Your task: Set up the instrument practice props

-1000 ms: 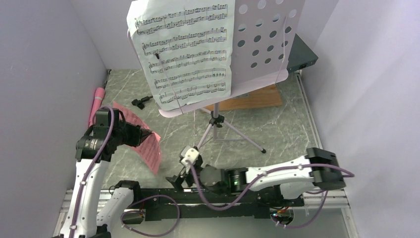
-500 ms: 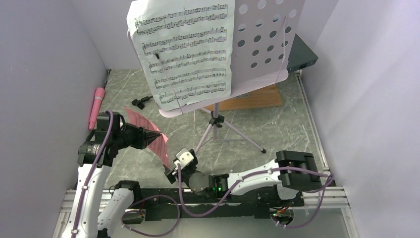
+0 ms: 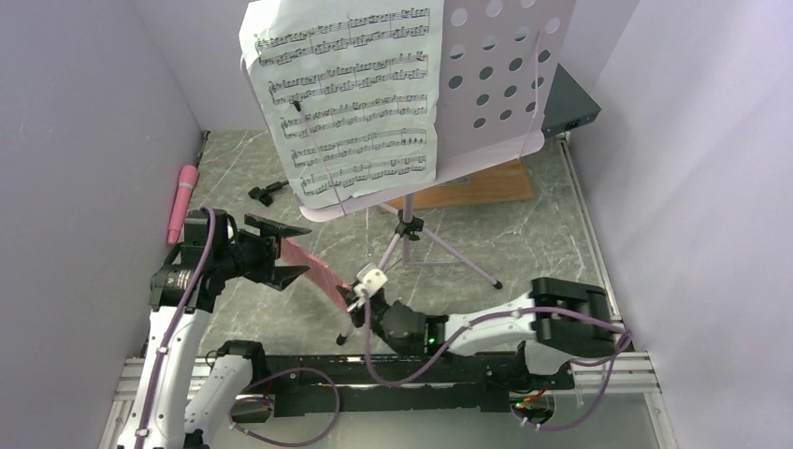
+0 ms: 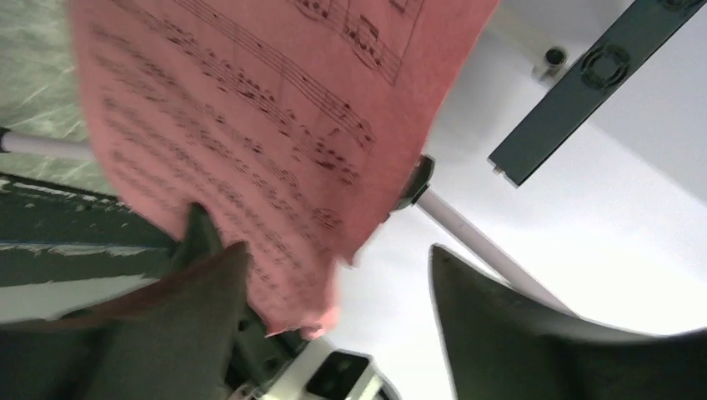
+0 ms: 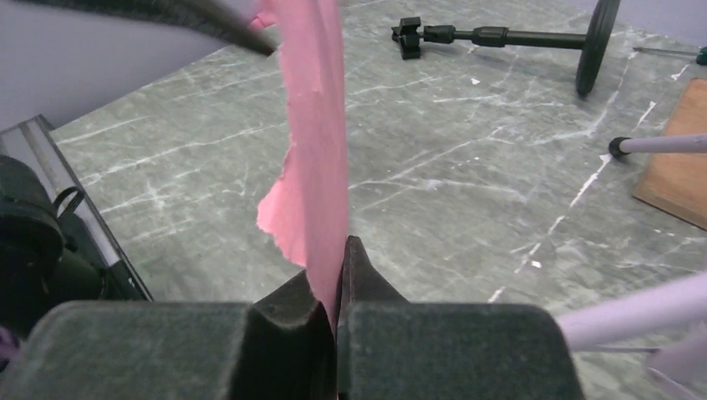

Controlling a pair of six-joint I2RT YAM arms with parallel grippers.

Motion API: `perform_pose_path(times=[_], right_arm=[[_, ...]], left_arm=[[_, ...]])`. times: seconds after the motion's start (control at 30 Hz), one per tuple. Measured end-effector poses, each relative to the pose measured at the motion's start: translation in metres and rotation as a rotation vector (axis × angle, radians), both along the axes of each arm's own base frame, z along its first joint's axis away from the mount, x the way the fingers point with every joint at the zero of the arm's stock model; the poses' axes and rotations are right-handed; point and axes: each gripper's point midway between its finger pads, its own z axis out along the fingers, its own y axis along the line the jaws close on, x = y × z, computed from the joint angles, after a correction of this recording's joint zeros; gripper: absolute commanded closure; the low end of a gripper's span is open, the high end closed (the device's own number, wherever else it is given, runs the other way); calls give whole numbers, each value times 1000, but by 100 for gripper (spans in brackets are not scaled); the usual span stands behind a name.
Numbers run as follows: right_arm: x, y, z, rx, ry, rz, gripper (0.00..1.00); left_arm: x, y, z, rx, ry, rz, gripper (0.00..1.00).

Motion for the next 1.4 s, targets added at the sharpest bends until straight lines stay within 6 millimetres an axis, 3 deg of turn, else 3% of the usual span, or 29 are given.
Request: perform_pose_path(times=[0.1,0.23,0.3,0.4,0.57,0.73,0.9,1.07,1.23,1.4], right_arm=[[1,-24,10,2,20,50,100],[-3,-62,62,111,55,196,100],[-2,-81,88,160,62,239,100],[-15,-101,105,180,87,319,100],[-37,-124,104,259,211,411,100],[-36,-121,91,355,412,411,100],[-25,-109,69,445,623,394,100],[-16,-110,46,522,781,359,100],[-15,-111,66,623,787,376,100],[-8,-120,90,740,723,374,100]], left_arm=[[-1,1,-3,21,-1,-14,1],[-4,8,-8,118,-17,-41,0],[-5,15,-2,198,-64,-63,1],[-4,24,17,318,-189,-104,0],[-9,27,39,421,-400,-171,1],[-14,24,62,470,-556,-225,0],[0,32,71,568,-529,-271,0],[8,61,57,731,-384,-256,1],[-7,78,48,793,-321,-197,0],[-31,68,29,667,-316,-110,1]])
